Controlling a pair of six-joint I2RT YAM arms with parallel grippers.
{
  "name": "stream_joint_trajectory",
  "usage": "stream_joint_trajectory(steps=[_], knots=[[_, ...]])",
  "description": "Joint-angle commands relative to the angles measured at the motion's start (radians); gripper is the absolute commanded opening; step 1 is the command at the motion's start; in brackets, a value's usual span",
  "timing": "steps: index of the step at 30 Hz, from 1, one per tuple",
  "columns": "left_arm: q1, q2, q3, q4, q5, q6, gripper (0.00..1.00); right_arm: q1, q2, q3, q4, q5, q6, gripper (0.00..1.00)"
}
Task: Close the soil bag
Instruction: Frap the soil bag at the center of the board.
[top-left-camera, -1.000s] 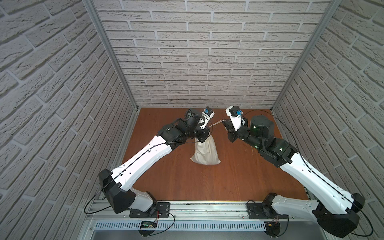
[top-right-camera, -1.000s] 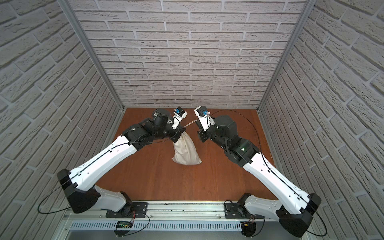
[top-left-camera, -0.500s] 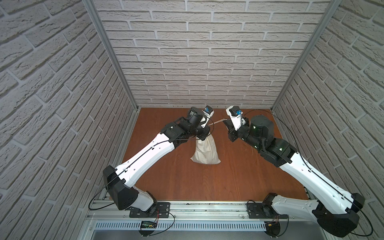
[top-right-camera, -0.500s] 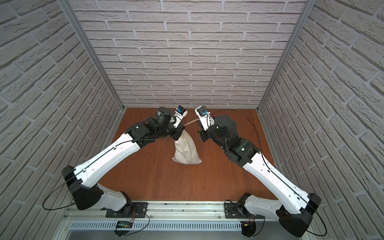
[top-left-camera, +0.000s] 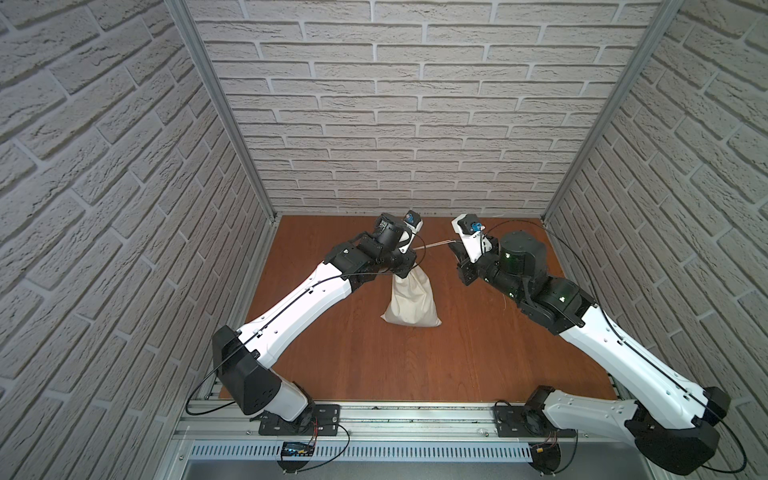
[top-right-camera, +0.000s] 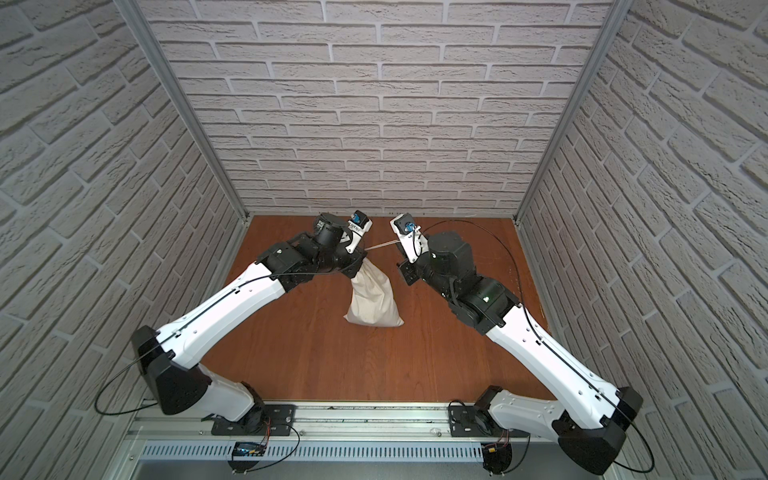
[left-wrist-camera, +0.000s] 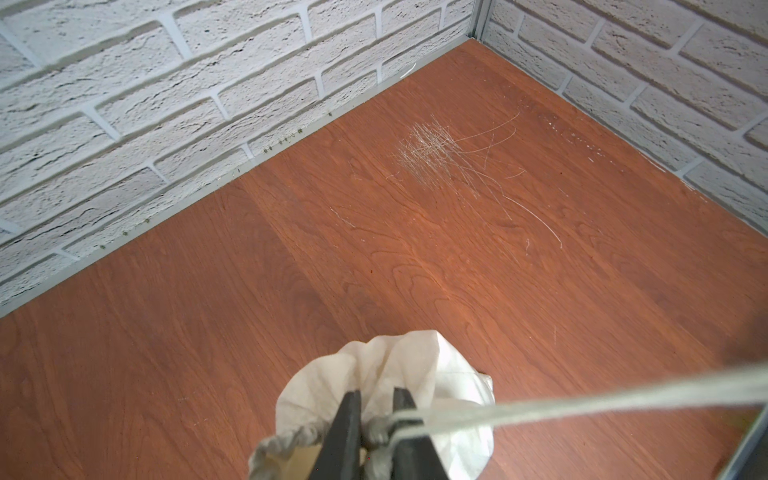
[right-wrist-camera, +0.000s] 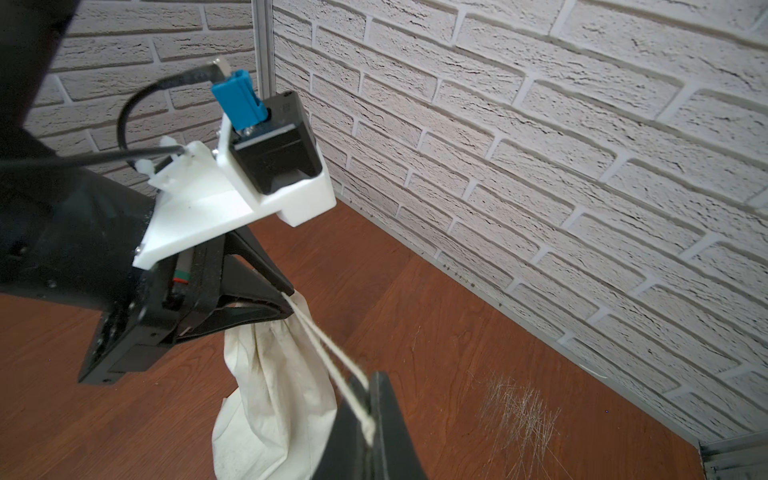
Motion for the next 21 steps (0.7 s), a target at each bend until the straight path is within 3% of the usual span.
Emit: stream_joint_trajectory(steps=[1, 21], knots=[[0.086, 0.062, -0.071, -0.294, -0.190, -0.018, 0.18, -0.037, -0.165, 0.050, 0.279, 0.158, -0.001, 0.03], [0.113, 0.042, -0.100, -0.371, -0.221, -0.025, 0.23, -0.101, -0.200, 0.056, 0.285, 0.174, 0.019, 0.03]])
